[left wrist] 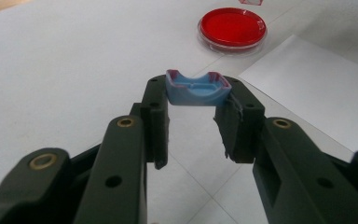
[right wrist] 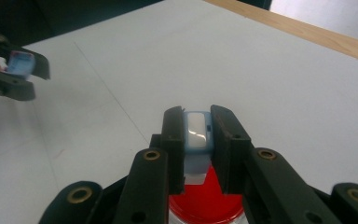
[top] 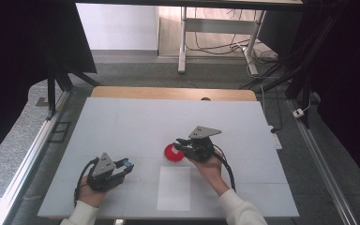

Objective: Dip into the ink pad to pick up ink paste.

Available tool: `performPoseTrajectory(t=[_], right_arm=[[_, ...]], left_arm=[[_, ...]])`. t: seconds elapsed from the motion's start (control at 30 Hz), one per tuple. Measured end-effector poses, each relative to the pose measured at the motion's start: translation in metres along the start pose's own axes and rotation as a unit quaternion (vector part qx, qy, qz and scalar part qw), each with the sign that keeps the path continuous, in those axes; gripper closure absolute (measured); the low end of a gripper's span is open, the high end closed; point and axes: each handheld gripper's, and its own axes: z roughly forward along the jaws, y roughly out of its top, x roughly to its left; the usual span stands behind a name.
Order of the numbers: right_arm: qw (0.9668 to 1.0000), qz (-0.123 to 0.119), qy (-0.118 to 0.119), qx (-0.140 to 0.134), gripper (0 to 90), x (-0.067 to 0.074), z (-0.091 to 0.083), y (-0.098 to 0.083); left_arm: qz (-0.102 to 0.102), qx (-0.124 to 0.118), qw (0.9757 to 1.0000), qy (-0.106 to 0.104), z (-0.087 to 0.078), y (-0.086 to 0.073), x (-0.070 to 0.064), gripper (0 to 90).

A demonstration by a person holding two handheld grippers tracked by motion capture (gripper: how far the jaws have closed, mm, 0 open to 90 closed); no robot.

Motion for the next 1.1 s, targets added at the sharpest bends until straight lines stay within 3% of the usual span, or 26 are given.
performPoseTrajectory(t=[0.37,1.1], right_arm=[[0.9994,-0.016,-0.016,0.024,75.0,-0.002,0.012,-0.005],[0.9985,-0.034,-0.026,0.035,75.0,-0.002,0.024,-0.009]], left_arm=[[0.004,0.002,1.0,0.001,-0.001,-0.001,0.0,64.8],[0.003,0.004,1.0,0.002,0.0,-0.001,0.0,64.8]])
